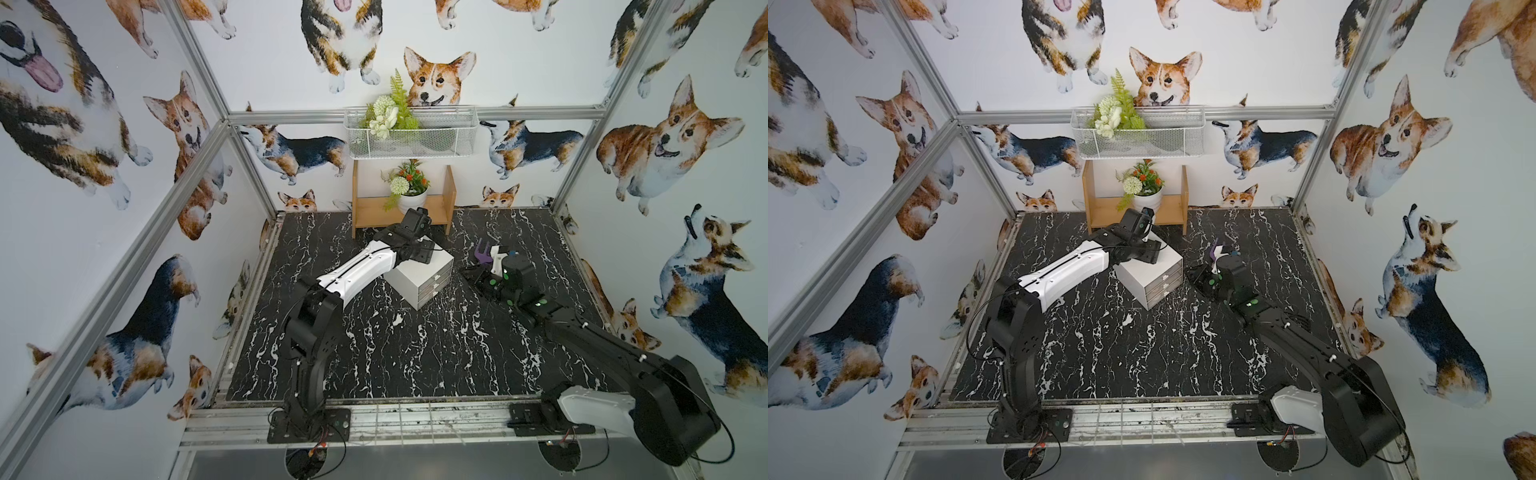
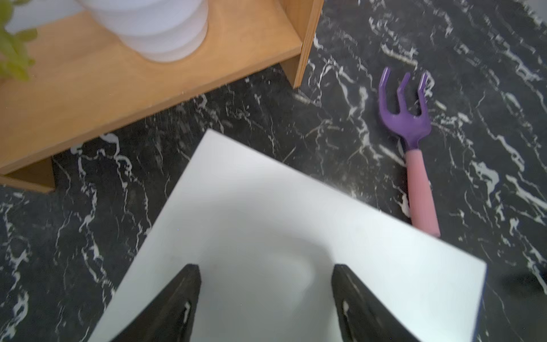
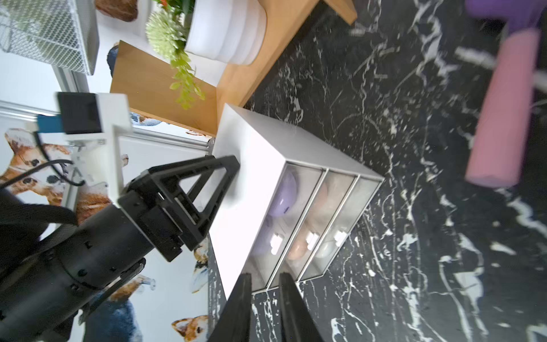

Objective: Put the bluetooth earphones in the drawer according to color
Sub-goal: Close the drawer of the storage box, then reset both arms

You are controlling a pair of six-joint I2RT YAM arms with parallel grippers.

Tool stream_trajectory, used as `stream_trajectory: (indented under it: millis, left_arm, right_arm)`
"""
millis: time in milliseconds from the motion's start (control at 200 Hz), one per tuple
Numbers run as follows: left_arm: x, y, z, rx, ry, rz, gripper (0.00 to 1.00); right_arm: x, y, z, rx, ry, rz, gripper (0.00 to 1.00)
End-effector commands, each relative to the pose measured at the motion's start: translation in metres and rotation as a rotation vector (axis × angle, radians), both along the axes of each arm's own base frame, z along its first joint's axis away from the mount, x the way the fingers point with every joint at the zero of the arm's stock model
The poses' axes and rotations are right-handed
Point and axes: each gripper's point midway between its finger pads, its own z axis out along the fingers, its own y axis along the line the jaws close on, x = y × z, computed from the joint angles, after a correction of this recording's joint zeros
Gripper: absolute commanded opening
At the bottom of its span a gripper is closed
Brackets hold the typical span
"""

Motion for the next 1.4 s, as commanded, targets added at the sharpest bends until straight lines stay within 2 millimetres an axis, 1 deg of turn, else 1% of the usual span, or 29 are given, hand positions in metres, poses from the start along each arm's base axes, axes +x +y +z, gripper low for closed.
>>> stream_trajectory:
  millis: [0, 90, 135, 145, 155, 175, 190, 210, 275, 315, 370, 430, 515, 541, 596, 611, 661, 736, 816, 891, 936, 966, 986, 1056, 1116, 1231, 1256, 1311, 1396]
  left_arm:
    - [-0.059, 0.037, 0.007, 0.107, 0.207, 0.023, 0.76]
    - [-0.053, 0.042, 0.069, 0.039, 0.041, 0.037, 0.79]
    - [-0.056, 0.051, 0.1, 0.008, -0.051, 0.063, 0.82]
    - [-0.055, 0.053, 0.101, 0.008, -0.063, 0.071, 0.82]
    - [-0.058, 0.056, 0.113, -0.008, -0.093, 0.078, 0.83]
    - [-0.061, 0.063, 0.127, -0.021, -0.139, 0.097, 0.84]
    - [-0.061, 0.067, 0.13, -0.021, -0.158, 0.109, 0.84]
    - [-0.065, 0.075, 0.141, -0.031, -0.201, 0.13, 0.85]
    - [-0.078, 0.107, 0.169, -0.04, -0.34, 0.22, 0.9]
    - [-0.088, 0.128, 0.177, -0.039, -0.417, 0.277, 0.92]
    - [-0.1, 0.156, 0.18, -0.036, -0.5, 0.352, 0.97]
    - [-0.112, 0.186, 0.173, -0.012, -0.58, 0.424, 0.99]
    - [-0.126, 0.217, 0.162, 0.015, -0.693, 0.497, 0.99]
    - [-0.131, 0.226, 0.157, 0.023, -0.724, 0.517, 1.0]
    - [-0.139, 0.243, 0.152, 0.028, -0.792, 0.576, 1.0]
    - [-0.141, 0.248, 0.139, 0.047, -0.79, 0.589, 1.0]
    - [-0.147, 0.262, 0.128, 0.053, -0.828, 0.642, 1.0]
    - [-0.152, 0.276, 0.112, 0.059, -0.872, 0.68, 0.99]
    - [-0.154, 0.288, 0.095, 0.073, -0.916, 0.716, 1.0]
    - [-0.152, 0.298, 0.089, 0.073, -0.958, 0.753, 1.0]
    - [-0.148, 0.302, 0.086, 0.074, -0.972, 0.763, 0.99]
    - [-0.143, 0.306, 0.083, 0.076, -0.975, 0.77, 1.0]
    - [-0.14, 0.307, 0.08, 0.077, -0.971, 0.771, 0.99]
    - [-0.125, 0.312, 0.068, 0.069, -0.941, 0.778, 1.0]
    - [-0.112, 0.317, 0.055, 0.056, -0.917, 0.79, 0.99]
    - [-0.097, 0.323, 0.018, 0.07, -0.871, 0.811, 1.0]
    - [-0.095, 0.324, 0.01, 0.081, -0.859, 0.814, 0.99]
    - [-0.092, 0.325, -0.007, 0.117, -0.83, 0.817, 0.99]
    - [-0.095, 0.327, -0.011, 0.116, -0.869, 0.828, 1.0]
  right_arm:
    - [-0.022, -0.039, -0.017, -0.297, 0.04, -0.014, 0.3]
    - [-0.027, -0.066, -0.007, -0.428, 0.003, -0.062, 0.37]
    - [-0.028, -0.08, -0.004, -0.49, -0.014, -0.095, 0.41]
    - [-0.028, -0.084, -0.003, -0.502, -0.02, -0.106, 0.43]
    - [-0.028, -0.087, -0.002, -0.514, -0.023, -0.114, 0.44]
    - [-0.029, -0.093, 0.0, -0.539, -0.032, -0.132, 0.46]
    - [-0.028, -0.097, 0.001, -0.56, -0.042, -0.142, 0.48]
    - [-0.028, -0.102, 0.003, -0.586, -0.058, -0.153, 0.5]
    - [-0.027, -0.119, 0.011, -0.679, -0.117, -0.2, 0.55]
    - [-0.025, -0.128, 0.017, -0.729, -0.159, -0.236, 0.58]
    - [-0.024, -0.137, 0.023, -0.79, -0.228, -0.273, 0.61]
    - [-0.024, -0.141, 0.028, -0.859, -0.333, -0.283, 0.62]
    - [-0.029, -0.157, 0.037, -0.916, -0.464, -0.399, 0.62]
    - [-0.031, -0.161, 0.033, -0.936, -0.496, -0.425, 0.66]
    - [-0.038, -0.169, 0.029, -0.963, -0.569, -0.488, 0.67]
    - [-0.039, -0.171, 0.028, -0.968, -0.584, -0.505, 0.68]
    - [-0.046, -0.178, 0.019, -0.979, -0.622, -0.558, 0.7]
    - [-0.054, -0.191, 0.004, -0.969, -0.641, -0.635, 0.73]
    - [-0.051, -0.196, -0.011, -0.93, -0.629, -0.648, 0.75]
    - [-0.048, -0.204, -0.024, -0.904, -0.611, -0.675, 0.77]
    - [-0.043, -0.205, -0.042, -0.949, -0.555, -0.646, 0.77]
    - [-0.042, -0.21, -0.037, -0.951, -0.567, -0.684, 0.78]
    - [-0.04, -0.211, -0.042, -0.974, -0.553, -0.68, 0.79]
    - [-0.029, -0.203, -0.049, -1.023, -0.521, -0.602, 0.79]
    - [-0.027, -0.205, -0.045, -1.02, -0.554, -0.593, 0.78]
    - [-0.032, -0.214, -0.05, -0.989, -0.598, -0.621, 0.78]
    - [-0.031, -0.213, -0.046, -0.993, -0.626, -0.622, 0.77]
    - [-0.021, -0.205, -0.06, -1.007, -0.605, -0.542, 0.76]
    - [-0.008, -0.208, -0.068, -1.021, -0.54, -0.536, 0.77]
